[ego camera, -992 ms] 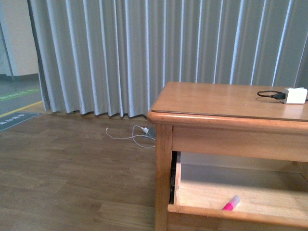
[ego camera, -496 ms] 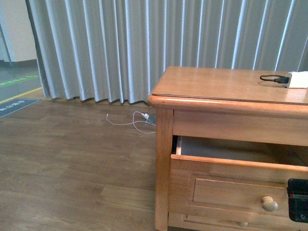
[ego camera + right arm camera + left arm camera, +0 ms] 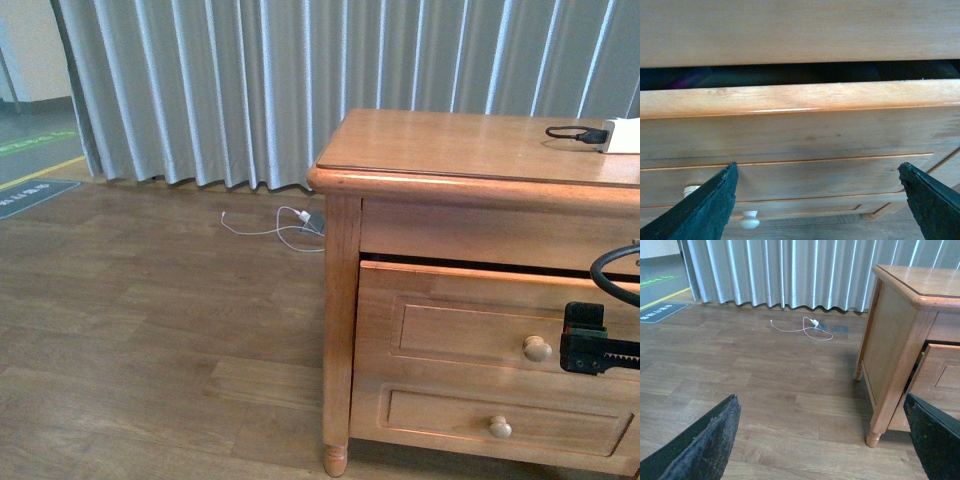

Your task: Place pink marker in drawer with both arms

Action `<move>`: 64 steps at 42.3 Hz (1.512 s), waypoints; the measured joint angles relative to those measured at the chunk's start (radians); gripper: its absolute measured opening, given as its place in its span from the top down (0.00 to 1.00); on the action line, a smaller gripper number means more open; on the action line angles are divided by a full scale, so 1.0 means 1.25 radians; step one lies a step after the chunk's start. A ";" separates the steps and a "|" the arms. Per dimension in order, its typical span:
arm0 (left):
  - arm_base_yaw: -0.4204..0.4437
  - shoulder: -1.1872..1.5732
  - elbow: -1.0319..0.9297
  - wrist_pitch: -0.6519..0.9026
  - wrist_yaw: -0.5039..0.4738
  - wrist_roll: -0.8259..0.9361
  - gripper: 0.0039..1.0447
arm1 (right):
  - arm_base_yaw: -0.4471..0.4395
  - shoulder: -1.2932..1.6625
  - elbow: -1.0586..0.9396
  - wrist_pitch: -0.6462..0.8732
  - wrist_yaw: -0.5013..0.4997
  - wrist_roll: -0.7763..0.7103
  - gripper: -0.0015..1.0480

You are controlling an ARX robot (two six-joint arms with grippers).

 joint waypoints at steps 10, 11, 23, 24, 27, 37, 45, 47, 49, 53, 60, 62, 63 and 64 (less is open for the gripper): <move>0.000 0.000 0.000 0.000 0.000 0.000 0.06 | -0.001 0.062 0.054 0.037 0.020 0.045 0.08; 0.000 0.000 0.000 0.000 0.000 0.000 0.06 | -0.001 0.066 0.056 0.040 0.022 0.048 0.08; 0.000 0.000 0.000 0.000 0.000 0.000 0.06 | 0.002 0.083 0.079 0.051 0.035 0.054 0.08; 0.000 0.000 0.000 0.000 0.000 0.000 0.06 | 0.001 0.082 0.079 0.051 0.033 0.054 0.08; 0.000 0.000 0.000 0.000 0.000 0.000 0.06 | -0.002 0.072 0.070 0.048 0.023 0.055 0.08; 0.000 0.000 0.000 0.000 0.000 0.000 0.06 | -0.023 -0.059 -0.068 0.020 -0.075 0.048 0.08; 0.000 0.000 0.000 0.000 0.000 0.000 0.06 | -0.067 -0.336 -0.273 -0.111 -0.233 0.005 0.08; 0.000 0.000 0.000 0.000 0.000 0.000 0.06 | -0.095 -0.451 -0.326 -0.183 -0.276 -0.001 0.08; 0.000 0.000 0.000 0.000 0.000 0.000 0.06 | -0.129 -0.578 -0.371 -0.271 -0.331 -0.002 0.08; 0.000 0.000 0.000 0.000 0.000 0.000 0.06 | -0.214 -0.858 -0.426 -0.475 -0.449 -0.011 0.08; 0.000 0.000 0.000 0.000 0.000 0.000 0.06 | -0.357 -1.170 -0.431 -0.733 -0.556 -0.048 0.08; 0.000 0.000 0.000 0.000 0.000 0.000 0.06 | -0.363 -1.179 -0.429 -0.736 -0.557 -0.051 0.08; 0.000 0.000 0.000 0.000 0.000 0.000 0.06 | -0.363 -1.179 -0.429 -0.736 -0.557 -0.052 0.08; 0.000 0.000 0.000 0.000 0.000 0.000 0.06 | -0.363 -1.178 -0.429 -0.737 -0.557 -0.052 0.08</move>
